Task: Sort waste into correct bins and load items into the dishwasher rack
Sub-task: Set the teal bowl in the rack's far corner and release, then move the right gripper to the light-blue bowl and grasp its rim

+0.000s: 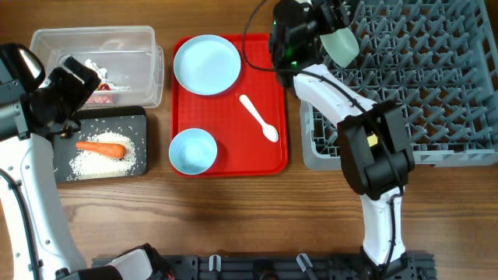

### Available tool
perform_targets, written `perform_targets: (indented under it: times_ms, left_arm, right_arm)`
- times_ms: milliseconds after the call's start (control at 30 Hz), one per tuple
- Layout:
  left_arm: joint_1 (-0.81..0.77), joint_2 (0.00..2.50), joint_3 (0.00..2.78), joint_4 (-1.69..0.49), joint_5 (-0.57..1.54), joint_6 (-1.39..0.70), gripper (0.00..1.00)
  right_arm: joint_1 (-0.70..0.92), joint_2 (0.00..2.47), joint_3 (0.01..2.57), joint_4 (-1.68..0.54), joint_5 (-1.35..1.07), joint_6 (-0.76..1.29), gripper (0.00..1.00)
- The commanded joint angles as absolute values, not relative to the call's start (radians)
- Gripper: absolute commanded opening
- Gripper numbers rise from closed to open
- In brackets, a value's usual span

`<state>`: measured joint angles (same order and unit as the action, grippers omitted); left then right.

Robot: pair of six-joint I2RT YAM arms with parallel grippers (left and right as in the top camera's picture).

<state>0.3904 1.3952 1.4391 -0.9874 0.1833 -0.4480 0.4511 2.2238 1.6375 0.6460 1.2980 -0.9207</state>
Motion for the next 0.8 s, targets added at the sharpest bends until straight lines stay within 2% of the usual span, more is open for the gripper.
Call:
perform_targets:
  times_ms: [0,300,400,633,767]
  left_arm:
    - [0.397,1.401,1.44,-0.985,0.181,-0.453,1.0]
    - [0.397,1.401,1.44,-0.985,0.181,-0.453,1.0]
    - [0.397,1.401,1.44,-0.985,0.181,-0.453,1.0]
    - [0.397,1.401,1.44,-0.985,0.181,-0.453,1.0]
    - [0.397,1.401,1.44,-0.985,0.181,-0.453,1.0]
  right_arm:
    - [0.493,2.235,1.642,0.712,1.317,-0.963,1.0]
    - [0.638,2.235,1.642,0.713,1.307,-0.878,1.0]
    - [0.661,2.235,1.642,0.631,1.249,-0.79,1.0]
    - [0.707,2.181,1.642,0.073,0.922,-0.308,1.0]
    - [0.709,2.057,1.656,-0.237,0.597,-0.012,1.0]
